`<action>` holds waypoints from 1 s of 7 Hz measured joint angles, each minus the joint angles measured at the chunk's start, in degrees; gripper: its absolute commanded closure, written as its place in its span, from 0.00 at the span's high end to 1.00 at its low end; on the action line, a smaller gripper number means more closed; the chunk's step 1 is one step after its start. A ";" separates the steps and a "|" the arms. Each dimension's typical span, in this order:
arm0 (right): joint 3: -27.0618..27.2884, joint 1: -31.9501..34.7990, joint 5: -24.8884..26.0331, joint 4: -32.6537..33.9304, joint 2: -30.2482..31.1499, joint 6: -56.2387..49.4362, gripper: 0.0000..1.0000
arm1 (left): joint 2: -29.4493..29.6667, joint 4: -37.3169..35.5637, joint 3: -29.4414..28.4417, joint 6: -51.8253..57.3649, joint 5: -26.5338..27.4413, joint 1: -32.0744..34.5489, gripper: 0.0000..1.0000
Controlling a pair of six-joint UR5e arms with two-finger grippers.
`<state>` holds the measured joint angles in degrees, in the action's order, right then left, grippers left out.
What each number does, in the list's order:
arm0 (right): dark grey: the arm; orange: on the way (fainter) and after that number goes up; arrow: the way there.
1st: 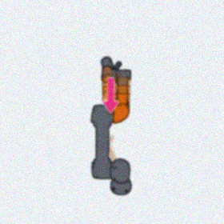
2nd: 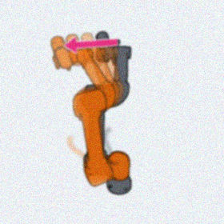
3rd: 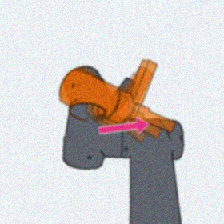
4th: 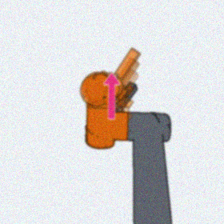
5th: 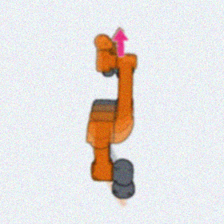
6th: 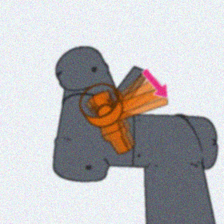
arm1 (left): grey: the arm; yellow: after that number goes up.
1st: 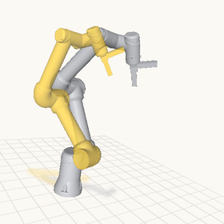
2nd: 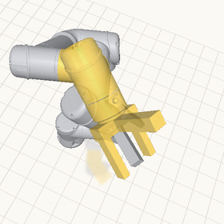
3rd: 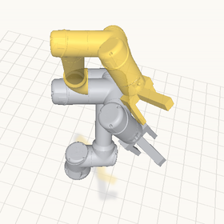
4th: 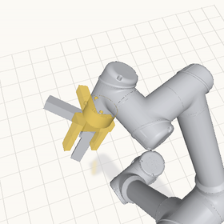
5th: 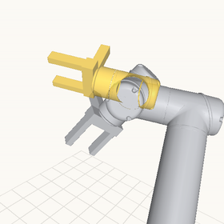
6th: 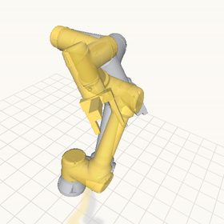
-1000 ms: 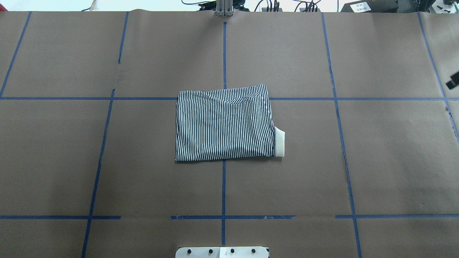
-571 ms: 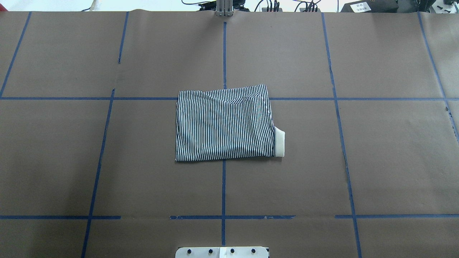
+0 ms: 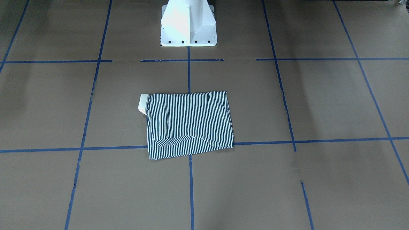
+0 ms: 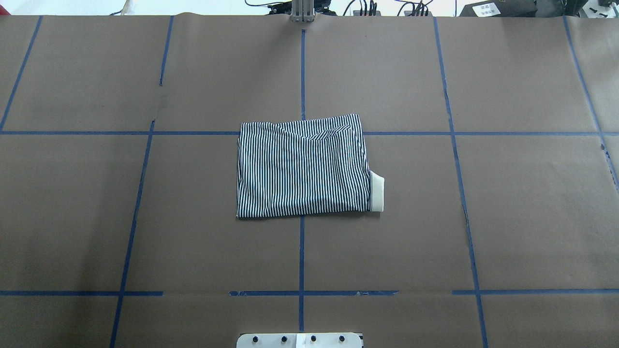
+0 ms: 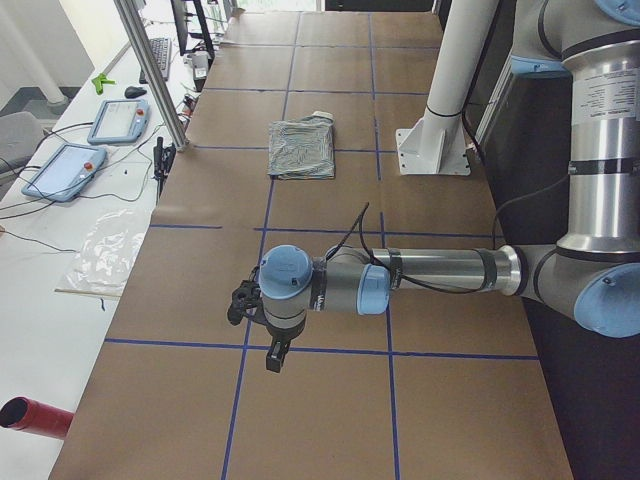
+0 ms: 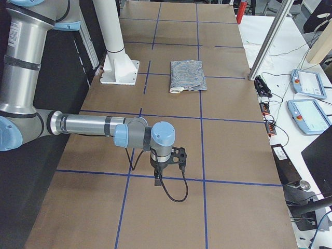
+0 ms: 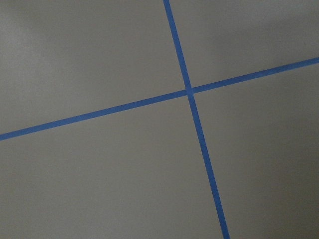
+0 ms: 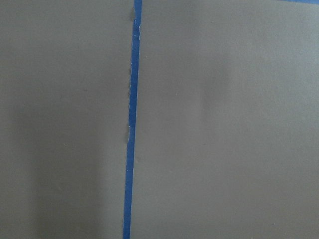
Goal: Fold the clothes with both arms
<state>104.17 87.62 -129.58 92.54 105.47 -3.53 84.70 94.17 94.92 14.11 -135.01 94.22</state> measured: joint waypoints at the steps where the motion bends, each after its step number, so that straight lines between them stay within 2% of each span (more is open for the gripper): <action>1: -0.16 0.01 0.04 -0.03 -0.03 -0.08 1.00 | -0.07 0.24 -0.42 -0.01 0.08 -0.19 1.00; 7: -0.28 0.01 -0.16 0.01 0.00 0.49 1.00 | -0.17 0.31 -0.44 0.04 0.10 -0.36 1.00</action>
<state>103.89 87.63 -129.74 92.55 105.47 -3.05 84.53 94.48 94.48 14.16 -134.91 93.87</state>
